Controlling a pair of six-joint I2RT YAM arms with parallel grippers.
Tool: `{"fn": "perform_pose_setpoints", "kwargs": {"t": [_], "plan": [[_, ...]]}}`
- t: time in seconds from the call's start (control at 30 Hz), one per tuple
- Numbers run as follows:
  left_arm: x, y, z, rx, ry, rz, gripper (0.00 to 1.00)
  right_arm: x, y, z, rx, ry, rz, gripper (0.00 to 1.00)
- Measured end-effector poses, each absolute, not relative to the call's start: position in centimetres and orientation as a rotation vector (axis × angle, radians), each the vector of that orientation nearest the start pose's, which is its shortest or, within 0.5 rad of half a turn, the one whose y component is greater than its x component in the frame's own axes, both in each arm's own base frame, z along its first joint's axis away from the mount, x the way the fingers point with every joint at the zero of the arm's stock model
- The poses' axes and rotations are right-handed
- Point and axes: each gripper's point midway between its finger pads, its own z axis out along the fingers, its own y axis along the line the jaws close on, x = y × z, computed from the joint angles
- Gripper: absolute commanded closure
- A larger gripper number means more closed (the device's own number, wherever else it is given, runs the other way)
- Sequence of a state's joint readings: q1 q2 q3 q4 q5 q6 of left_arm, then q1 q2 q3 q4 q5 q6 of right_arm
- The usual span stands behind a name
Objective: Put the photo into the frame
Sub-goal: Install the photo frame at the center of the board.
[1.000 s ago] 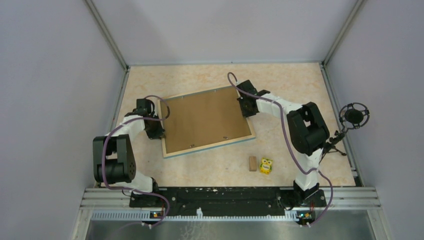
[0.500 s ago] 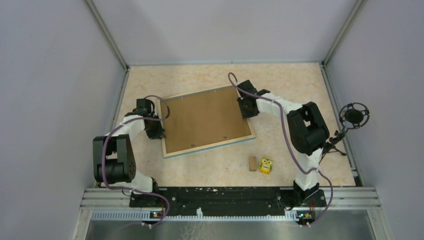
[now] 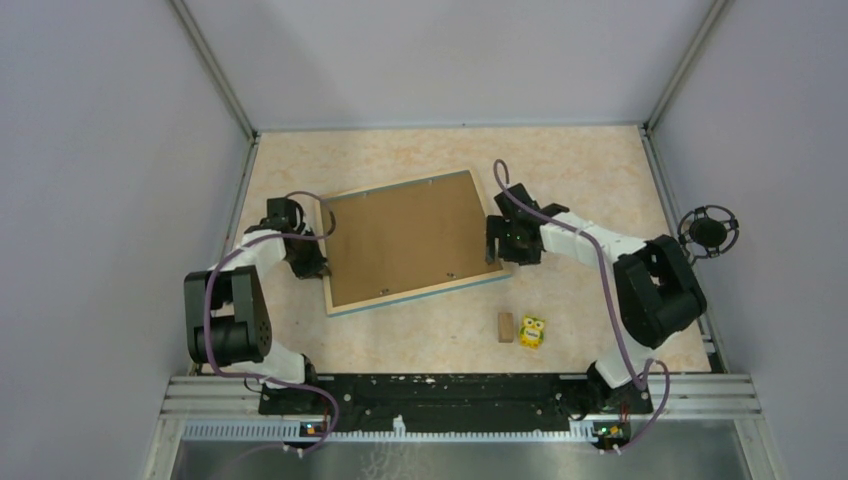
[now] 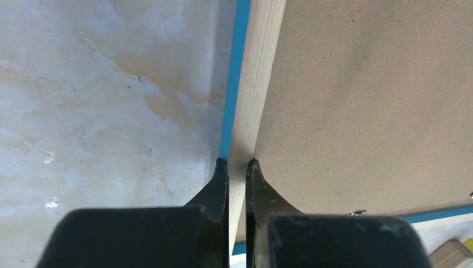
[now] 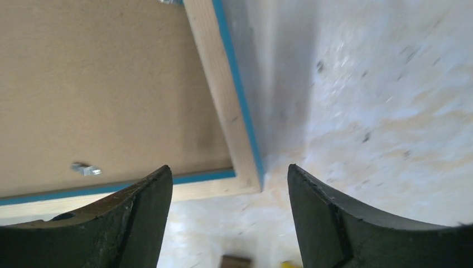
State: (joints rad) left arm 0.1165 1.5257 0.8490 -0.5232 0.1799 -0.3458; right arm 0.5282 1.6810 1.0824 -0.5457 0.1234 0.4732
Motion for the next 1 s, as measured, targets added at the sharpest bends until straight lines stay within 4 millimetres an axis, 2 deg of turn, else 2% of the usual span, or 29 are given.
{"fn": "perform_pose_setpoints", "kwargs": {"t": [0.17,0.27,0.37,0.47,0.57,0.73,0.87,1.0], "plan": [[29.2,-1.2,2.9,-0.601,2.714,-0.347,1.00,28.3,19.9,4.5,0.298,2.720,0.373,0.28],[29.3,-0.9,3.0,-0.610,2.708,-0.370,1.00,28.0,20.2,4.3,0.514,2.702,0.388,0.30],[29.4,-0.6,3.0,-0.615,2.698,-0.387,0.91,27.7,20.5,3.9,0.696,2.697,0.380,0.33],[29.4,-1.0,3.1,-0.615,2.696,-0.429,0.89,26.3,22.1,2.6,0.852,2.753,0.408,0.37],[29.3,-1.5,3.1,-0.613,2.693,-0.469,0.89,25.9,23.3,2.6,0.951,2.765,0.440,0.37],[29.3,-1.6,3.1,-0.616,2.688,-0.489,0.83,25.8,23.5,2.6,1.068,2.739,0.436,0.38],[29.4,-1.8,3.1,-0.611,2.683,-0.508,0.81,26.1,23.4,2.6,1.113,2.715,0.429,0.38],[29.3,-1.8,3.1,-0.612,2.681,-0.517,0.75,26.2,23.5,2.6,1.114,2.711,0.435,0.38]]}}
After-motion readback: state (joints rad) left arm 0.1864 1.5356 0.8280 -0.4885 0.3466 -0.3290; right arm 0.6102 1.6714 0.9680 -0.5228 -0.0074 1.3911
